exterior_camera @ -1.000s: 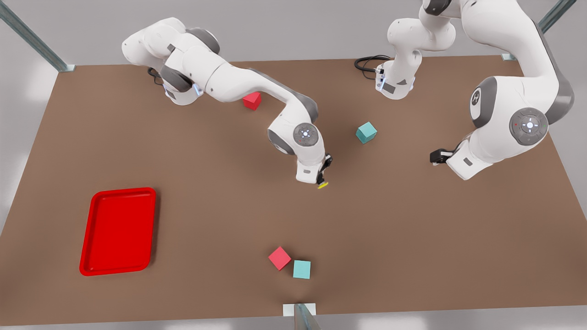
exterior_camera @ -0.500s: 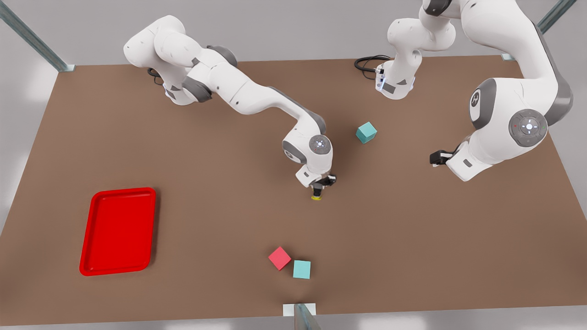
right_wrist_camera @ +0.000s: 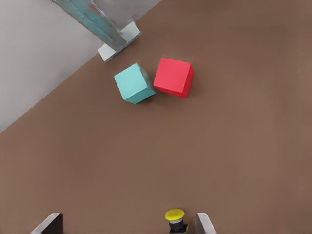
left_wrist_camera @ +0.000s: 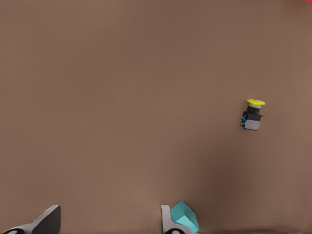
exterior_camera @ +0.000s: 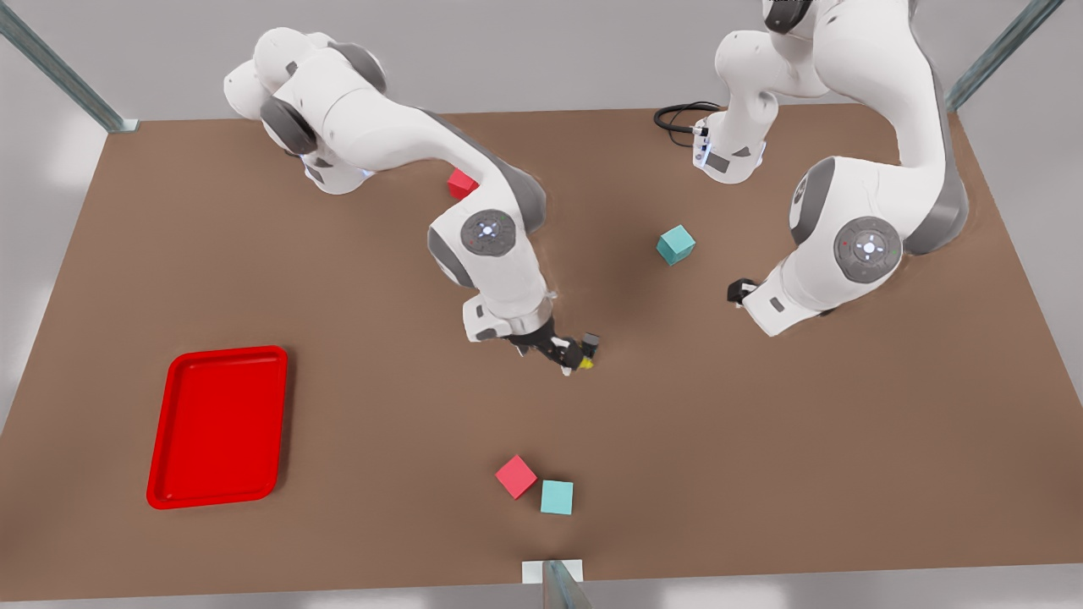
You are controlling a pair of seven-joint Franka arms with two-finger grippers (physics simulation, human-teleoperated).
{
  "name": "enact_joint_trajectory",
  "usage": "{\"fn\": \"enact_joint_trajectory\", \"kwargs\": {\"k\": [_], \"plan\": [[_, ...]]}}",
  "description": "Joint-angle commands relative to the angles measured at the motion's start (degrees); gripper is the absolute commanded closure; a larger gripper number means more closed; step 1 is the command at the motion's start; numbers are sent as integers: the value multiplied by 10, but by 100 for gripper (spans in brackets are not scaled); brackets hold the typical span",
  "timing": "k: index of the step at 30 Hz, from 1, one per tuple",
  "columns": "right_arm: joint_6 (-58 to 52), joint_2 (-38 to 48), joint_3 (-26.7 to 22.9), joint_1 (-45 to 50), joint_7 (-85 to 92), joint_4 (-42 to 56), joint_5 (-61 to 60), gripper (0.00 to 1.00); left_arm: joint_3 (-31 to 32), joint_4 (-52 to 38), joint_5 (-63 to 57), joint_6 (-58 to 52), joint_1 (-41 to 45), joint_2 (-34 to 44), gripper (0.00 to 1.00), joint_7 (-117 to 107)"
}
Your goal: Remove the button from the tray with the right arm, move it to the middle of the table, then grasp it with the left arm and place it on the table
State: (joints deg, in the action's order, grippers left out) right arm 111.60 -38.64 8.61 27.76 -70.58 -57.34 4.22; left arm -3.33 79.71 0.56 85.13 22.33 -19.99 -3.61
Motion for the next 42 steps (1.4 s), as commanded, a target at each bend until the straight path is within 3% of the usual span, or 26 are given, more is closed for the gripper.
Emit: {"fn": "enact_joint_trajectory", "kwargs": {"k": [1,3,4,7,10,13,20,30,33,34,36,38,40,42], "plan": [[-155,106,-1,-115,537,-99,-20,0,0,-3,66,19,67,-42,0,-290],[-137,247,2,-224,697,-246,-15,0,1,-7,94,172,152,-117,0,-444],[-115,277,1,-232,708,-279,-15,0,1,-7,123,230,192,-156,0,-482],[-153,279,0,-244,693,-279,-14,0,0,-7,138,391,210,-239,0,-483],[-171,272,1,-255,698,-216,-18,0,0,40,74,489,201,-253,0,-328],[-169,266,-3,-266,700,-213,-15,0,0,69,14,521,186,-248,0,-228],[-193,263,-2,-293,698,-207,-13,0,0,135,-6,510,182,-222,0,-97],[-227,263,2,-283,696,-199,-8,0,10,140,-2,515,187,-237,0,-97],[-224,262,2,-285,696,-199,-8,0,10,139,-1,515,181,-240,9,-97],[-223,261,1,-287,698,-196,-9,0,10,139,-1,514,181,-240,16,-97],[-223,261,1,-285,697,-196,-8,0,10,138,0,511,181,-240,42,-99],[-223,261,1,-286,698,-196,-9,0,10,137,0,510,181,-240,50,-100],[-223,261,1,-287,699,-196,-9,0,10,132,0,495,181,-240,66,-99],[-223,261,1,-286,699,-196,-11,0,10,128,-1,491,181,-240,67,-99]]}}
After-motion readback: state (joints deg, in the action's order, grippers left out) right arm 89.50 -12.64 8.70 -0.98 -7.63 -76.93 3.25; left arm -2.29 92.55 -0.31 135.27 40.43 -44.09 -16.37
